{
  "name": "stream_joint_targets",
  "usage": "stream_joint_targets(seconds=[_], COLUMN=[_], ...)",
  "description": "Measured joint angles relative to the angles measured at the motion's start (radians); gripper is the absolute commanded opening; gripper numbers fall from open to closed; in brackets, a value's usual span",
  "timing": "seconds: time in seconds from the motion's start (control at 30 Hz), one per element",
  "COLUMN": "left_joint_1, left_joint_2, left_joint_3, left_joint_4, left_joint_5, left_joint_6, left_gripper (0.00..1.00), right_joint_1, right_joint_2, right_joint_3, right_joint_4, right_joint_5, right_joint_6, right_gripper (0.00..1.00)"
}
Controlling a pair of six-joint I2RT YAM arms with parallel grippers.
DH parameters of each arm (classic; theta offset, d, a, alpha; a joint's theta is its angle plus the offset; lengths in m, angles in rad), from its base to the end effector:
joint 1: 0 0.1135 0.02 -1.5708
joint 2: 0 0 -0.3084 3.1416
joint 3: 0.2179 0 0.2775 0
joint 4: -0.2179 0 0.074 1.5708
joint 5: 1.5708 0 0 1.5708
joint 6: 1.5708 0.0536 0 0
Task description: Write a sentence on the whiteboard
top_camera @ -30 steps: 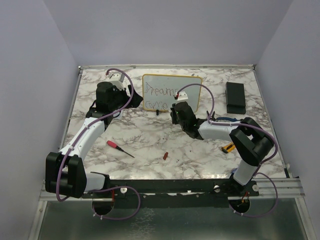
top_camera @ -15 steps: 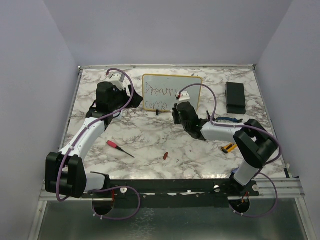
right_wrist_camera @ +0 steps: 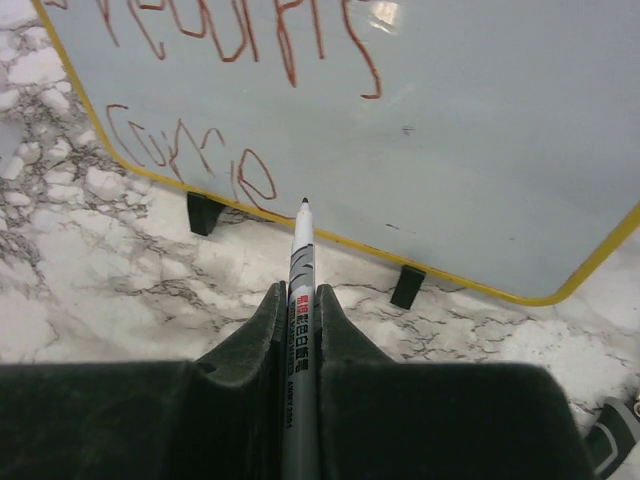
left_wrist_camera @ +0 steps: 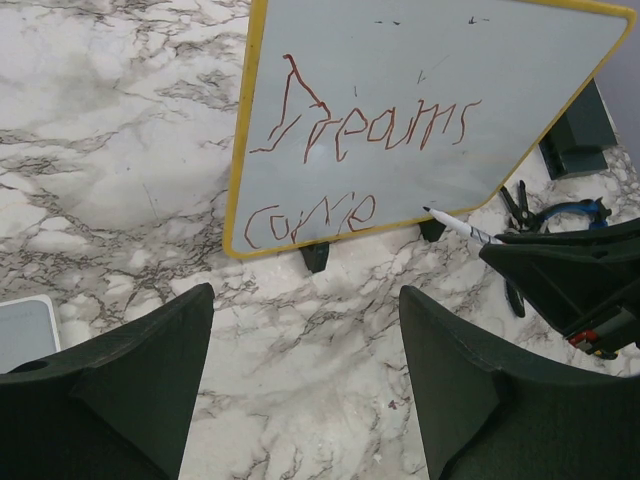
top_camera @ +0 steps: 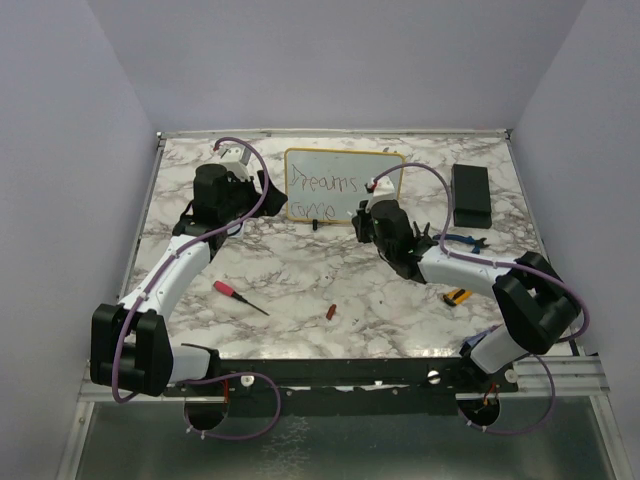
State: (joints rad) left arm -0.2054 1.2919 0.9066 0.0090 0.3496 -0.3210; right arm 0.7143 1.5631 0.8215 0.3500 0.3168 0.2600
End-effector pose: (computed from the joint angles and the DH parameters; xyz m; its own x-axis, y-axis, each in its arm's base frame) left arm 0.3138 -0.0841 0.3180 -0.5002 -0.1986 -0.8428 0.3643 0.8348 -0.4129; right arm 0.2931 0.2320 0.2354 -0.3828 -0.0085 -0.9238 -0.3172 0.9404 0.1227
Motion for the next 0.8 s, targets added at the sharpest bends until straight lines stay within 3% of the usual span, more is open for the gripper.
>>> stream_joint_targets(seconds=[0.27, 0.8], left_joint_1=[0.000, 0.000], left_joint_2=[0.000, 0.000], left_joint_3=[0.000, 0.000], left_joint_4=[0.000, 0.000], left_joint_5=[-0.001, -0.001], left_joint_6=[0.000, 0.000], left_gripper=[0.76, 0.76], right_joint_1=[-0.074, -0.076], right_joint_2=[-0.020, 0.041], right_joint_3=[-0.037, -0.007], right_joint_4=[0.003, 0.059], right_joint_5=[-0.031, -0.121], right_joint_6=[0.000, 0.000], right_gripper=[0.01, 0.01])
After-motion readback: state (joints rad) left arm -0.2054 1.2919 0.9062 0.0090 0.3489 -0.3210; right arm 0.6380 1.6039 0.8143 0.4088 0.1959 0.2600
